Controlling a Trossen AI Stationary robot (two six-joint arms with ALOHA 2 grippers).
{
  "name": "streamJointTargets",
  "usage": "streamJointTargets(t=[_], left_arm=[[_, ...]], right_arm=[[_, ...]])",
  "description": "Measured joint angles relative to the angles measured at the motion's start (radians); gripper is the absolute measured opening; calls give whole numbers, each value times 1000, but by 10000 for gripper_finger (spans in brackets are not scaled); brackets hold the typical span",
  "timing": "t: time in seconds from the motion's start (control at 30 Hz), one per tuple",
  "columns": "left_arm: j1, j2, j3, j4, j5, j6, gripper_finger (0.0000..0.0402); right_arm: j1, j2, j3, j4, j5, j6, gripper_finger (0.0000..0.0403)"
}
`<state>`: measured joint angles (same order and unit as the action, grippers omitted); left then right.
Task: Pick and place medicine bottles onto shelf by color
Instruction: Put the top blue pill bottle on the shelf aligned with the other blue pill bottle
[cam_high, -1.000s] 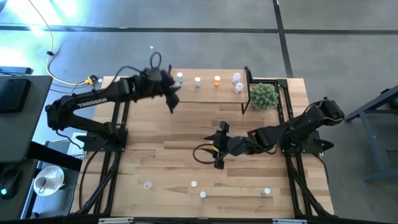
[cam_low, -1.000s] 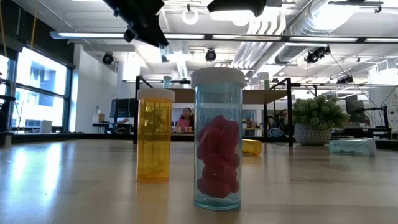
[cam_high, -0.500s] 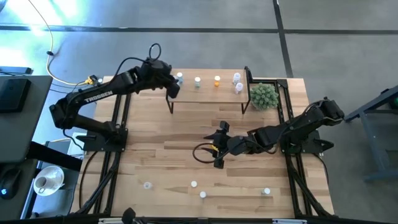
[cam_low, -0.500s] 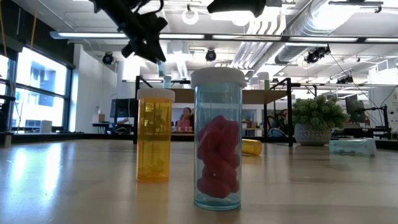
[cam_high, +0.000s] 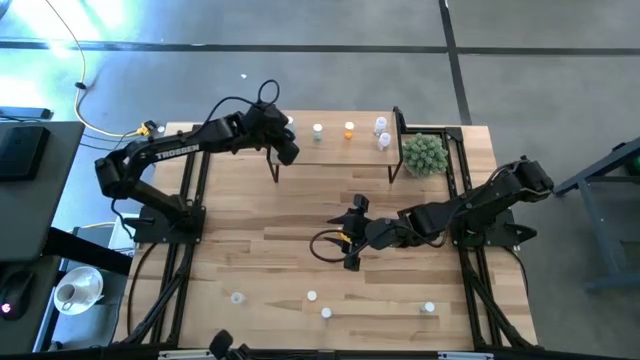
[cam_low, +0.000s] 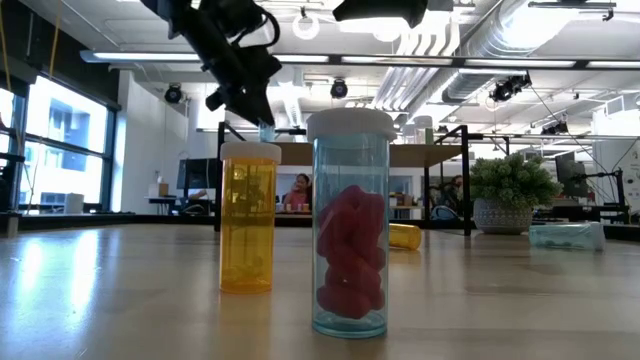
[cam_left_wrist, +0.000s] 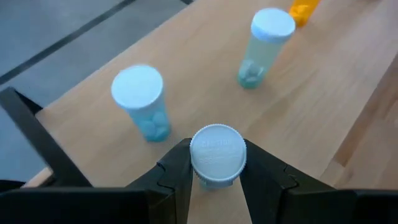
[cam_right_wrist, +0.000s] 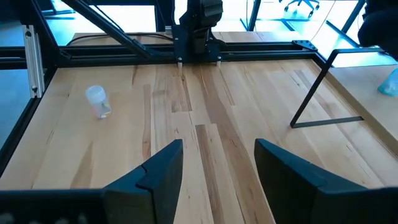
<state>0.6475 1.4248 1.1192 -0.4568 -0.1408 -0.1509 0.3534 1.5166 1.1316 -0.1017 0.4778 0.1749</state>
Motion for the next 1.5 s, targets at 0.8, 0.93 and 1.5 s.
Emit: streamJointTargets(t=[0.8, 0.93, 1.5], left_arm=[[-9, 12, -1, -11, -34, -22, 122], [-9, 13, -2, -10, -43, -21, 123], [-9, 13, -2, -3, -39, -14, 203]], right_arm=[[0, 0, 0, -11, 3, 0, 190], [0, 0, 0, -14, 3, 0, 190], [0, 0, 0, -14, 3, 0, 190]])
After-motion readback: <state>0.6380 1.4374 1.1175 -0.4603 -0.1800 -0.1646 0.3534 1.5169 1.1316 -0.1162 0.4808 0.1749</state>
